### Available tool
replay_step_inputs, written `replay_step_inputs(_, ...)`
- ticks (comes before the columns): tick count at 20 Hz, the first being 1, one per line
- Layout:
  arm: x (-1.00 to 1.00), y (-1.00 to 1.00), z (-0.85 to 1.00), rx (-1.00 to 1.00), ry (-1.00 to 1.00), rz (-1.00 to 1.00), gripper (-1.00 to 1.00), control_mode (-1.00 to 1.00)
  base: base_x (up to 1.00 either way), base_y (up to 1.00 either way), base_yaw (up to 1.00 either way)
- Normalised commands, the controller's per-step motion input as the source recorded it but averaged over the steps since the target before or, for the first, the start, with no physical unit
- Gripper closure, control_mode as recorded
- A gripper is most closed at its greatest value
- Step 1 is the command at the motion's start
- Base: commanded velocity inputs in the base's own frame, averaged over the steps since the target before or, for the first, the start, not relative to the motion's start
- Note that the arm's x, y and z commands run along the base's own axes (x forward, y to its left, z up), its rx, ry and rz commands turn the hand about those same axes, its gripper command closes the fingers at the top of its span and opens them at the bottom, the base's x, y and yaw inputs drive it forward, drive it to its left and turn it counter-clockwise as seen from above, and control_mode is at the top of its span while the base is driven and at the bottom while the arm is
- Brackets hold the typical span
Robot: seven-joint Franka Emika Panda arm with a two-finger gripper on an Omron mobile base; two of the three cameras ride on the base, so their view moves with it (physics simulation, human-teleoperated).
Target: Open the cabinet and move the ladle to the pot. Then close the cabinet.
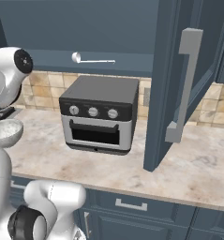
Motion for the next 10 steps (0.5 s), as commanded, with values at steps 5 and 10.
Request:
replay_step_inputs(5,0.12,-0.86,0.12,-0.18,-0.1,-0.17,-1.0,-1.0,0.0,0.0,0.0)
replay_step_inputs(10,0.14,-0.92,0.07,-0.23,-0.09,-0.25,-1.0,-1.0,0.0,0.0,0.0)
